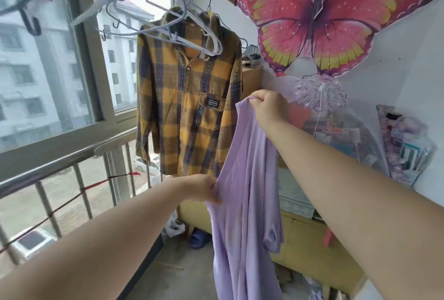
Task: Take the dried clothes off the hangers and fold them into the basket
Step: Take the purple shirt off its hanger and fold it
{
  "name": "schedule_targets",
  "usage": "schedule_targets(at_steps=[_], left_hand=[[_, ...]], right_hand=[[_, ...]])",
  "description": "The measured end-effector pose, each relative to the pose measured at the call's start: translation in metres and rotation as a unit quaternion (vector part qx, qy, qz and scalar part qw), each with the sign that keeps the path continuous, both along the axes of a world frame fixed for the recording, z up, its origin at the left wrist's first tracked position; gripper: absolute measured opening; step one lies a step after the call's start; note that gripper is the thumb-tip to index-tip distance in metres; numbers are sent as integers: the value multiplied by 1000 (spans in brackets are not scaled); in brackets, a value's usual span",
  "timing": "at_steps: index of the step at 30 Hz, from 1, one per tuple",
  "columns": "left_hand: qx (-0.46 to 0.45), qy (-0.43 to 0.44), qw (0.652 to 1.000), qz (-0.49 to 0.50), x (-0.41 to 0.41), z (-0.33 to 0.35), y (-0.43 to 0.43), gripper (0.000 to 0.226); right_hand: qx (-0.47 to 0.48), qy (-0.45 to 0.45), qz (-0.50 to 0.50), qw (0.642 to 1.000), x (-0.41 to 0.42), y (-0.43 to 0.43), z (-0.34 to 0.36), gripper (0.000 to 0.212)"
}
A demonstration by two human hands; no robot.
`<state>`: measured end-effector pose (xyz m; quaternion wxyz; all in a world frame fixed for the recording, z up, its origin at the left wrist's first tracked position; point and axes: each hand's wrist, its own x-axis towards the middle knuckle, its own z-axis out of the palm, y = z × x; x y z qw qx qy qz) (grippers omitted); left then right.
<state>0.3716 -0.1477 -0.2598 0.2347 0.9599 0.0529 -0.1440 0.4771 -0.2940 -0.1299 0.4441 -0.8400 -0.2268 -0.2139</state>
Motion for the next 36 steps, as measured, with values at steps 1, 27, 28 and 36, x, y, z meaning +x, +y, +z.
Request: schedule_targets(at_steps=[1,27,28,36], left_hand=[[73,21,997,-1,-3,-7,3,54],[196,-99,936,276,1,9,63,42],[226,-100,924,291,2,10,66,32],[237,-124,900,344,-4,17,83,6]], right_hand=[[0,-2,-22,1000,3,-6,2,22],[-45,132,-109,984,28,-43,-44,23],[-51,132,-112,984,27,-41,-44,23],[-71,129,-122,982,35,-45,-45,19]])
